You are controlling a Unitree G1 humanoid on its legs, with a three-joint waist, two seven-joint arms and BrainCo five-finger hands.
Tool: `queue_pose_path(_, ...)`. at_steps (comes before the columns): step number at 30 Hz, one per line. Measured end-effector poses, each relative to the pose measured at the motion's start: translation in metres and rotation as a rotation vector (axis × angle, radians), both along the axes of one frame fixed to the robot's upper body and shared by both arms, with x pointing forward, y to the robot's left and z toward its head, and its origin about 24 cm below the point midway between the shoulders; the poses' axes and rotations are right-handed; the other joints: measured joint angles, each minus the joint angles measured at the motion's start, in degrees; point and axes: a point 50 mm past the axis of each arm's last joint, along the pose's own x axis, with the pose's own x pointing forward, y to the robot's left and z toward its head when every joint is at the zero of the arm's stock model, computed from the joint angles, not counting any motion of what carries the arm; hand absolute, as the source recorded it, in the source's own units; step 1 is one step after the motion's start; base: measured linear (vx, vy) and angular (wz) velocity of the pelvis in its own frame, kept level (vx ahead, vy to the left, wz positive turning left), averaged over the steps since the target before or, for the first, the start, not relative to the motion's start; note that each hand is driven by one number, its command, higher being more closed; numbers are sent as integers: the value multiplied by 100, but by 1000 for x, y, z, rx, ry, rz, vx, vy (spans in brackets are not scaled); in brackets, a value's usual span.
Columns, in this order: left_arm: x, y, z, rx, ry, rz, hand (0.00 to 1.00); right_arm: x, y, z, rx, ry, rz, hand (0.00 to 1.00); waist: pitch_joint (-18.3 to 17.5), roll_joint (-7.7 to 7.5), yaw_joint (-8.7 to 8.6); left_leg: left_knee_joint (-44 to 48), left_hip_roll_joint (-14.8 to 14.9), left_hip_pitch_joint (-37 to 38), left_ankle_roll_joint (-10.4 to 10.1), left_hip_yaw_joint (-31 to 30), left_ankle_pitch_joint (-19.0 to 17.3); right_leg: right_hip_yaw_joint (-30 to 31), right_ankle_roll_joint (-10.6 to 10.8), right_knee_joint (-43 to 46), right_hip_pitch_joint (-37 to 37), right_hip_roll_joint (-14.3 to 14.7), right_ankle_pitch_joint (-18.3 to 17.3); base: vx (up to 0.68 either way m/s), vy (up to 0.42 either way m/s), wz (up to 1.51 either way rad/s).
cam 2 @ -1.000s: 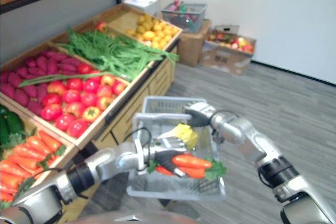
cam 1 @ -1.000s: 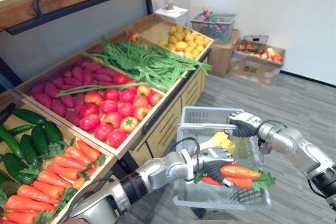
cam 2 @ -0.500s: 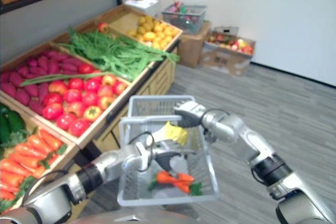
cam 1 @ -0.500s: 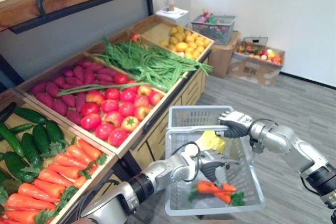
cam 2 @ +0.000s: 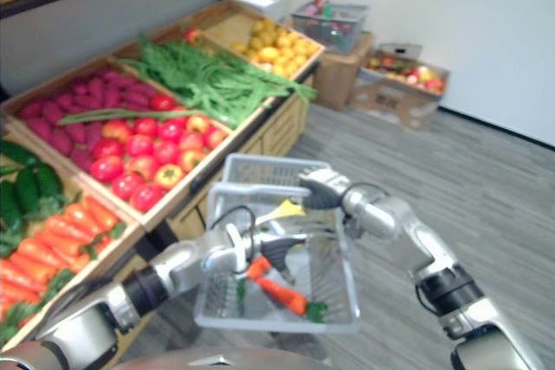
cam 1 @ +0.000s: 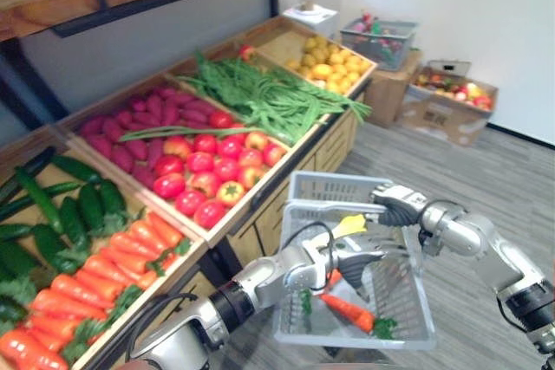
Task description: Pick vegetable in the basket
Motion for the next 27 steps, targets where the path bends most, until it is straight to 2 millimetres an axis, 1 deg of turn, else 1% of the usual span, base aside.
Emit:
queue_pose_path(2,-10,2,33,-138,-7,-64,0,-7,-36,-21,70,80,-217,100,6,-10,95,-2,-18,-324,58,-508,-16,-499,-31,-21,19,-229,-28,-53,-28,102)
queue_pose_path(3,-12,4,39,-159,-5,-81,0,-10,-45,-27,91,92,-279,100,6,-12,137,2,-25,-414,74,-636,-11,-620,-31,-36,24,-289,-29,-49,-26,113)
queue_pose_path(4,-18,5,49,-202,1,-120,0,-16,-64,-38,130,120,-403,100,12,-20,204,3,-49,-604,158,-936,10,-886,-32,-96,69,-415,-29,-48,-28,109)
queue_pose_path(5,-22,8,55,-218,4,-139,0,-22,-77,-48,156,143,-494,100,13,-23,233,3,-71,-757,206,-1193,24,-1123,-35,-115,97,-519,-46,-51,-30,144)
queue_pose_path(6,-27,10,63,-250,2,-166,0,-32,-92,-60,193,172,-610,100,23,-44,270,5,-117,-950,266,-1513,49,-1421,-32,-113,132,-652,-94,-44,-19,136)
queue_pose_path(7,-30,12,67,-260,-5,-181,0,-40,-102,-69,219,196,-692,100,29,-52,338,9,-150,-1086,319,-1744,74,-1629,-25,-116,168,-734,-115,-52,3,139)
queue_pose_path(8,-35,13,73,-278,-17,-206,0,-54,-113,-82,253,228,-795,100,34,-65,437,8,-202,-1238,375,-2025,102,-1876,-18,-110,210,-836,-139,-58,22,104)
queue_pose_path(9,-37,14,76,-288,-15,-214,0,-62,-118,-89,275,243,-848,100,37,-71,506,8,-235,-1318,405,-2158,113,-2010,-16,-108,223,-887,-143,-71,39,115)
queue_pose_path(10,-42,17,82,-311,-19,-229,0,-76,-125,-103,319,285,-946,100,45,-84,570,3,-305,-1500,475,-2431,118,-2283,-5,-107,260,-1000,-160,-58,40,94)
queue_pose_path(11,-43,19,85,-328,-13,-233,0,-84,-127,-110,342,305,-993,100,51,-97,611,-11,-358,-1595,510,-2588,136,-2427,-3,-106,288,-1065,-183,-73,66,151)
queue_pose_path(12,-46,28,95,-397,-5,-211,0,-108,-132,-131,408,360,-1137,100,57,-126,659,-97,-540,-1800,619,-2976,202,-2843,36,-81,373,-1263,-244,-46,59,130)
queue_pose_path(14,-47,35,100,-443,-9,-181,0,-124,-134,-143,445,400,-1221,100,57,-131,697,-157,-661,-1925,706,-3215,260,-3124,56,-71,432,-1386,-270,-23,69,116)
queue_pose_path(15,-45,46,105,-485,-11,-128,0,-142,-134,-157,493,442,-1327,100,55,-138,801,-286,-835,-2023,794,-3474,350,-3425,53,-69,499,-1517,-272,-12,77,94)
queue_pose_path(16,-44,52,105,-501,-14,-94,0,-150,-134,-162,499,464,-1361,100,54,-170,824,-347,-901,-2075,808,-3592,385,-3536,47,-75,513,-1565,-276,-4,85,114)
queue_pose_path(17,-40,67,106,-538,-27,2,0,-163,-131,-172,510,506,-1415,100,32,-178,832,-505,-1069,-2154,856,-3830,505,-3753,-1,-88,570,-1667,-307,8,56,108)
queue_pose_path(18,-34,86,105,-576,-39,124,0,-178,-127,-183,525,556,-1470,100,12,-234,830,-697,-1239,-2206,893,-4046,636,-3971,-14,-112,602,-1756,-366,20,42,109)
queue_pose_path(19,-32,96,104,-594,-45,186,0,-186,-124,-189,530,590,-1494,100,2,-273,834,-816,-1331,-2250,912,-4152,728,-4050,13,-122,607,-1790,-409,33,11,101)
queue_pose_path(20,-29,116,100,-632,-56,321,0,-200,-117,-199,556,654,-1542,100,-25,-319,840,-1032,-1482,-2286,927,-4332,899,-4192,-20,-178,612,-1859,-497,41,-15,70)
queue_pose_path(21,-27,126,97,-660,-54,395,0,-205,-113,-204,574,680,-1562,100,-24,-344,868,-1168,-1546,-2295,930,-4422,998,-4250,-46,-213,610,-1870,-513,43,-23,77)
queue_pose_path(22,-22,145,86,-710,-42,551,0,-215,-107,-211,619,719,-1616,100,-33,-380,902,-1458,-1663,-2288,915,-4594,1218,-4380,-48,-272,625,-1894,-514,38,-26,65)
queue_pose_path(23,-17,162,71,-759,-14,711,0,-226,-101,-217,670,751,-1676,100,-49,-391,923,-1732,-1749,-2253,922,-4758,1407,-4531,-73,-321,670,-1900,-529,32,-27,65)
queue_pose_path(24,-14,173,60,-776,7,801,0,-230,-98,-219,692,759,-1709,100,-60,-387,938,-1860,-1790,-2223,928,-4842,1497,-4596,-97,-325,684,-1901,-544,60,-26,55)
queue_pose_path(26,-14,213,14,-781,118,1134,0,-238,-96,-223,723,774,-1767,100,-123,-347,933,-2304,-1892,-2104,959,-5028,1783,-4762,-158,-321,691,-1876,-582,55,-8,37)
queue_pose_path(27,-16,223,2,-775,145,1209,0,-237,-96,-223,723,772,-1768,100,-125,-344,934,-2402,-1902,-2057,964,-5041,1844,-4778,-167,-321,693,-1866,-589,28,8,19)
